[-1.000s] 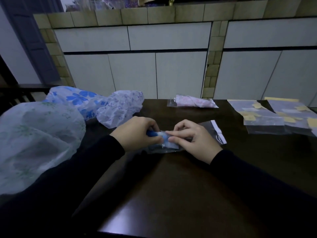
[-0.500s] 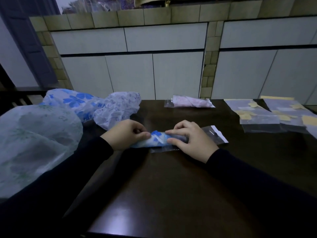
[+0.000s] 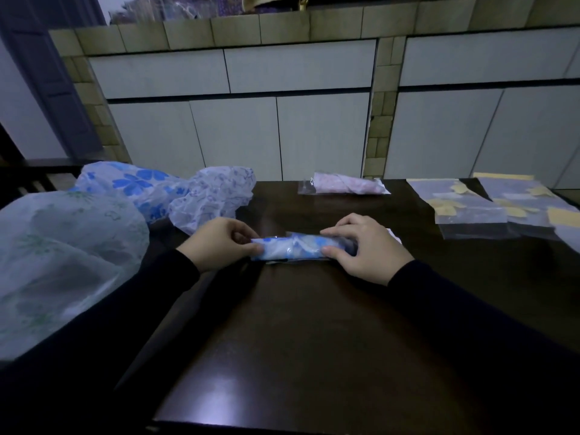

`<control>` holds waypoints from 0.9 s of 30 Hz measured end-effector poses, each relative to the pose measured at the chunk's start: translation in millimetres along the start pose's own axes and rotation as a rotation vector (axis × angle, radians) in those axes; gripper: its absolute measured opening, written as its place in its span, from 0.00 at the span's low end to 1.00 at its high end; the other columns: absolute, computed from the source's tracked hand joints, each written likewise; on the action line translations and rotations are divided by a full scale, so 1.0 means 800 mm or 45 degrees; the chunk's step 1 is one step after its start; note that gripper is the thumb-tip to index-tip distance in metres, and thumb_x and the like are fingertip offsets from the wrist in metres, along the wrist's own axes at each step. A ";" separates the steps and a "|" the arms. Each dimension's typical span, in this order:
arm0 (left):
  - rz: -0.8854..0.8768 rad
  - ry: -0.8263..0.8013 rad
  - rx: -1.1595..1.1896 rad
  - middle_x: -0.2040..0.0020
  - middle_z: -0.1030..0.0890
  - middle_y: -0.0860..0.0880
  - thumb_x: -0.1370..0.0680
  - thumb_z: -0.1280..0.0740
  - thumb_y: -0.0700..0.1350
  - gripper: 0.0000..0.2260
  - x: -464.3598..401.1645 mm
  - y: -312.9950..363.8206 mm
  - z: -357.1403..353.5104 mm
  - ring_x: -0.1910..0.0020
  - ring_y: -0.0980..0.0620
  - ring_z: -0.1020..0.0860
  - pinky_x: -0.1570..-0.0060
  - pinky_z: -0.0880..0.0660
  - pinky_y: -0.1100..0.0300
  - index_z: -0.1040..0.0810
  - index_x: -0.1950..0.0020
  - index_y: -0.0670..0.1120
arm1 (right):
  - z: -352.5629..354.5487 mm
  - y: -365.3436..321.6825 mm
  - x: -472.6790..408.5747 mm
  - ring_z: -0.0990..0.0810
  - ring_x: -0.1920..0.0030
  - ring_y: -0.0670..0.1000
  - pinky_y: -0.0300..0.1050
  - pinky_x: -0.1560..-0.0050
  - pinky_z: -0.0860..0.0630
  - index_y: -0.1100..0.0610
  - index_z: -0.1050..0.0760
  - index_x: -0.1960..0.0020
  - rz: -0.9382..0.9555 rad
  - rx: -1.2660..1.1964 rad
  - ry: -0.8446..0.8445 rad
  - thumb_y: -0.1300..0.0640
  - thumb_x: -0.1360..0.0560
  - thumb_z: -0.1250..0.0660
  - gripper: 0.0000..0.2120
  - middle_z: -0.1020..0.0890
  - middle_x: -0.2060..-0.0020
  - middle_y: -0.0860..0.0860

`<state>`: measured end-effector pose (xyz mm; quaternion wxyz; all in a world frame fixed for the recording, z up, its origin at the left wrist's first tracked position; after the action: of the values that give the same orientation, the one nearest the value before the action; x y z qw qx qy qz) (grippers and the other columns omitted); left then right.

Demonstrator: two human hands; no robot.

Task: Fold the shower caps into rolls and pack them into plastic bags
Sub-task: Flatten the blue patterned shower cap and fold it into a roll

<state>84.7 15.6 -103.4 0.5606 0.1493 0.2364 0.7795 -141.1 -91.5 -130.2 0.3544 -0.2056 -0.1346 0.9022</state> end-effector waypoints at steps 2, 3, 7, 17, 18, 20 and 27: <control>0.021 0.104 0.127 0.65 0.18 0.54 0.29 0.26 0.49 0.05 -0.001 0.002 -0.010 0.69 0.62 0.24 0.67 0.30 0.71 0.18 0.56 0.50 | -0.003 0.000 0.000 0.32 0.44 0.42 0.44 0.38 0.32 0.42 0.26 0.35 0.011 0.004 0.010 0.42 0.24 0.35 0.18 0.31 0.49 0.38; 0.031 0.123 0.258 0.65 0.17 0.53 0.29 0.25 0.48 0.05 -0.001 0.004 -0.017 0.69 0.60 0.23 0.65 0.28 0.68 0.17 0.57 0.48 | -0.004 -0.001 0.000 0.32 0.44 0.42 0.42 0.38 0.33 0.42 0.26 0.35 0.022 -0.009 0.017 0.43 0.24 0.35 0.18 0.31 0.49 0.38; -0.025 0.136 0.454 0.61 0.16 0.52 0.29 0.25 0.45 0.05 0.001 0.026 -0.044 0.63 0.59 0.20 0.63 0.26 0.70 0.19 0.57 0.49 | -0.009 -0.007 0.000 0.32 0.42 0.42 0.41 0.37 0.35 0.44 0.27 0.33 0.078 -0.027 0.018 0.45 0.22 0.37 0.18 0.32 0.49 0.38; -0.211 -0.178 0.654 0.54 0.16 0.52 0.22 0.36 0.35 0.10 -0.012 0.007 -0.042 0.48 0.52 0.20 0.44 0.25 0.53 0.27 0.51 0.51 | -0.002 0.002 -0.002 0.31 0.39 0.44 0.48 0.33 0.33 0.45 0.28 0.32 0.044 0.001 0.009 0.47 0.22 0.36 0.19 0.29 0.45 0.41; -0.218 -0.221 0.687 0.54 0.17 0.53 0.21 0.37 0.34 0.11 -0.013 0.006 -0.043 0.49 0.53 0.21 0.45 0.25 0.54 0.27 0.50 0.51 | -0.003 0.003 -0.003 0.30 0.39 0.45 0.49 0.33 0.33 0.46 0.28 0.32 0.040 -0.003 0.014 0.48 0.22 0.36 0.19 0.29 0.45 0.41; -0.223 -0.281 0.739 0.54 0.19 0.52 0.21 0.40 0.32 0.13 -0.013 0.009 -0.043 0.51 0.57 0.22 0.49 0.25 0.59 0.28 0.48 0.51 | -0.004 0.004 -0.005 0.30 0.39 0.45 0.50 0.33 0.33 0.45 0.28 0.32 0.039 -0.013 0.014 0.48 0.22 0.37 0.18 0.29 0.44 0.42; -0.149 0.218 -0.016 0.39 0.23 0.52 0.20 0.40 0.52 0.12 -0.013 0.005 -0.041 0.40 0.51 0.26 0.39 0.29 0.53 0.29 0.36 0.57 | -0.005 0.017 -0.031 0.29 0.37 0.49 0.49 0.36 0.36 0.46 0.31 0.30 -0.081 0.309 0.197 0.46 0.21 0.39 0.20 0.26 0.38 0.47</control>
<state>68.8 -2.0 -128.7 0.5838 0.0646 0.2870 0.7567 -130.4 -117.8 -132.3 0.4143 -0.2257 -0.0033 0.8817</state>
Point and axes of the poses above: each hand's wrist, its own x-axis away from the middle knuckle, its own z-axis out of the back of the hand, y = z × x, the point moved 2 cm from there along -x, towards the middle knuckle
